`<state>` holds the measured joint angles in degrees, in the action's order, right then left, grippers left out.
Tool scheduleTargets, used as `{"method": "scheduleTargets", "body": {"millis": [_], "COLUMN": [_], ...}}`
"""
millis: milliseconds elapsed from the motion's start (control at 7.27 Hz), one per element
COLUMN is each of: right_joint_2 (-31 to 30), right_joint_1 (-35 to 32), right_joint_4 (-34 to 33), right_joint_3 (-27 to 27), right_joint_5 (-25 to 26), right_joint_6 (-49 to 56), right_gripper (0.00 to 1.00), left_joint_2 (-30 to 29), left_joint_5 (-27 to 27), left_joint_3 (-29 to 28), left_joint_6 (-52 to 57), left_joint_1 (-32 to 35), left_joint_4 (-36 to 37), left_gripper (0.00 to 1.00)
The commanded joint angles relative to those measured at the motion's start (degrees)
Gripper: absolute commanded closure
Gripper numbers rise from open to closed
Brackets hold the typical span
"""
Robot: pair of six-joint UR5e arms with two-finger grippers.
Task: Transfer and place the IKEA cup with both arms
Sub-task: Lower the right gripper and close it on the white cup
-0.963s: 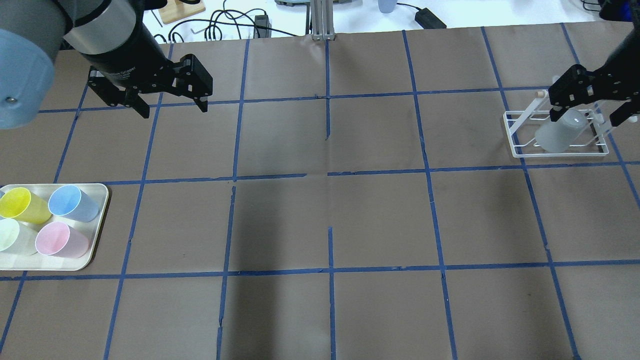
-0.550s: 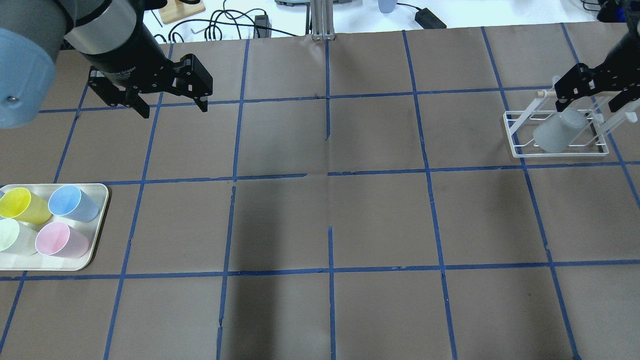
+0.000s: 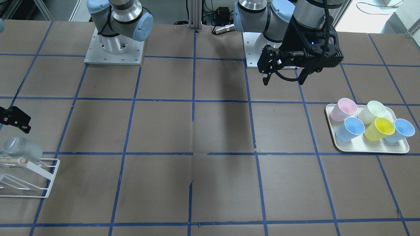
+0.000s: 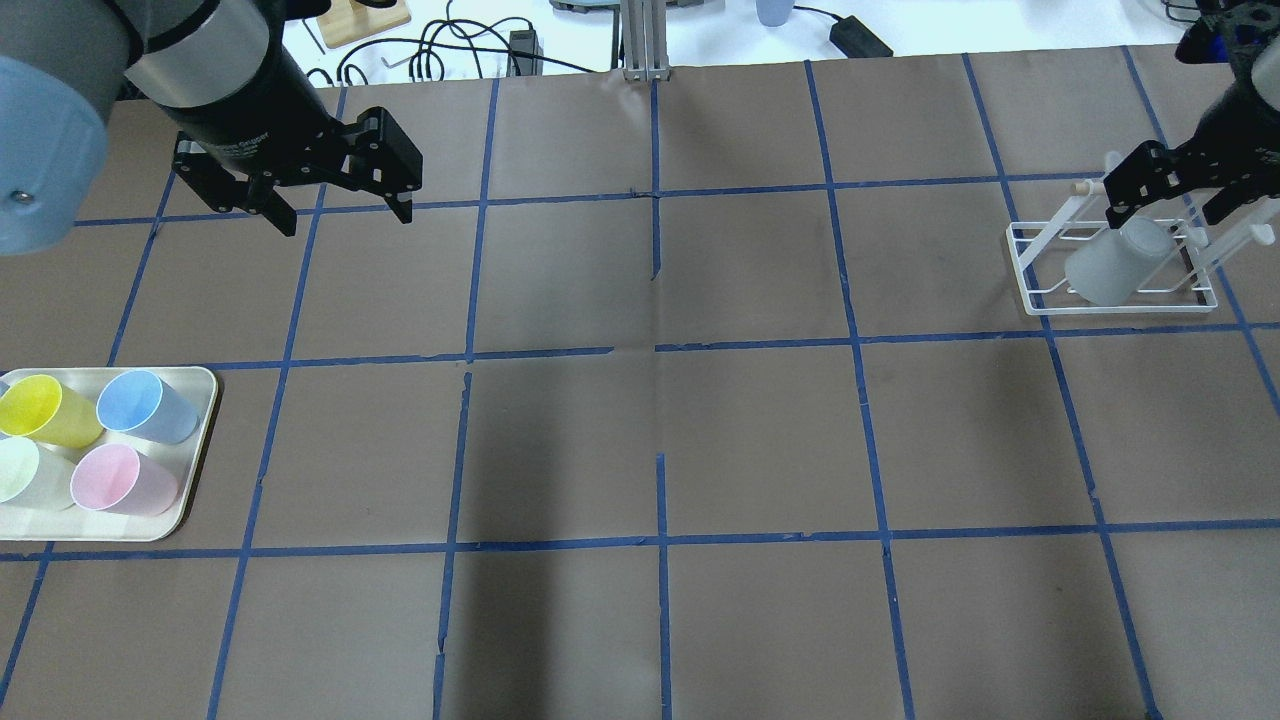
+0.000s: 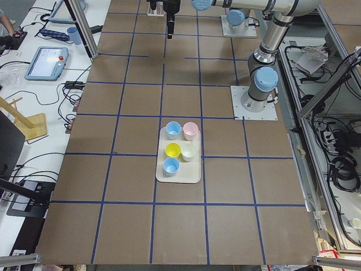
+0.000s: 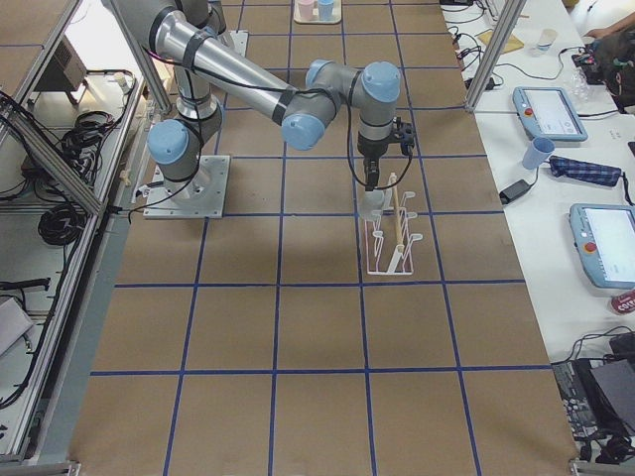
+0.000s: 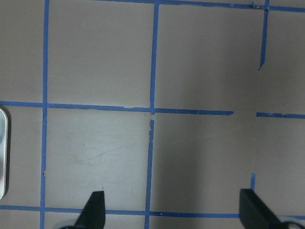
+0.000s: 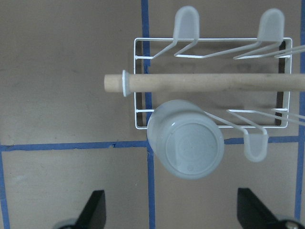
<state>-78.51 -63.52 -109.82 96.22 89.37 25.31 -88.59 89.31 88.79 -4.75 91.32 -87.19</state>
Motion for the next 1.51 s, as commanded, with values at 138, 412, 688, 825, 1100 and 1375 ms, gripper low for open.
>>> {"method": "scheduleTargets", "body": {"millis": [138, 412, 688, 825, 1100, 1375], "right_joint_2": [3.0, 4.1, 4.4, 5.1, 6.5, 6.8], "right_joint_1": [0.2, 0.2, 0.2, 0.2, 0.2, 0.2], "right_joint_4": [-2.4, -3.6, -3.7, -3.7, -5.8, -5.8], "right_joint_3": [-0.3, -0.3, -0.3, -0.3, -0.2, -0.2], "right_joint_5": [0.2, 0.2, 0.2, 0.1, 0.0, -0.4], "right_joint_6": [0.4, 0.4, 0.3, 0.3, 0.2, -0.1], "right_gripper": [0.08, 0.09, 0.09, 0.09, 0.09, 0.13], "left_joint_2": [0.0, 0.0, 0.0, 0.0, 0.0, 0.0], "left_joint_5": [0.1, 0.0, 0.0, 0.0, 0.0, 0.0], "left_joint_3": [0.0, 0.0, 0.0, 0.0, 0.0, 0.2], "left_joint_6": [0.1, 0.1, 0.2, 0.3, 0.4, 0.4], "left_joint_1": [0.0, 0.0, 0.0, 0.0, 0.0, 0.0], "left_joint_4": [0.0, 0.0, 0.0, 0.1, 0.1, 0.0], "left_gripper": [0.0, 0.0, 0.0, 0.0, 0.0, 0.0]}}
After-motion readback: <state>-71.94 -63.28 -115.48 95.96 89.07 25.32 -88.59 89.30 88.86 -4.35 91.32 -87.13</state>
